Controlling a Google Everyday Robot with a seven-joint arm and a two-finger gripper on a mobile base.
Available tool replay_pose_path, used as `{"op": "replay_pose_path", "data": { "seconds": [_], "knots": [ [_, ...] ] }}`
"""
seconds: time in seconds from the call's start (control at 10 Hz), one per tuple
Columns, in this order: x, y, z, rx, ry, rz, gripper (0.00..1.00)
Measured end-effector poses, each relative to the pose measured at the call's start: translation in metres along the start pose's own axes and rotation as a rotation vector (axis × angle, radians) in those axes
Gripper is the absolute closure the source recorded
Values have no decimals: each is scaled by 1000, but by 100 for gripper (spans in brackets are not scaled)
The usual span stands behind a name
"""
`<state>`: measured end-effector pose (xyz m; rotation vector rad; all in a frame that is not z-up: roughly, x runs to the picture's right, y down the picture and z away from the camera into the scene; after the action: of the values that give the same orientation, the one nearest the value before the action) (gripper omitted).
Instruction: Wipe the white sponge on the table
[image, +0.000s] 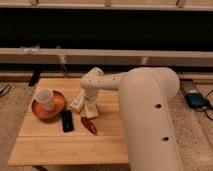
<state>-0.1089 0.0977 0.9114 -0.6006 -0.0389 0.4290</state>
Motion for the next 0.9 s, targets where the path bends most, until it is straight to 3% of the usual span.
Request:
{"op": "replay_pose_path", "data": {
  "seconds": [0.1,0.3,0.8,0.9],
  "knots": [
    [-7,5,-4,-2,-13,-16,96],
    [-1,6,-13,3,-23,-25,79],
    [22,23,-32,3,-21,-3,28],
    [29,26,-36,6,-18,11,22]
  ]
}}
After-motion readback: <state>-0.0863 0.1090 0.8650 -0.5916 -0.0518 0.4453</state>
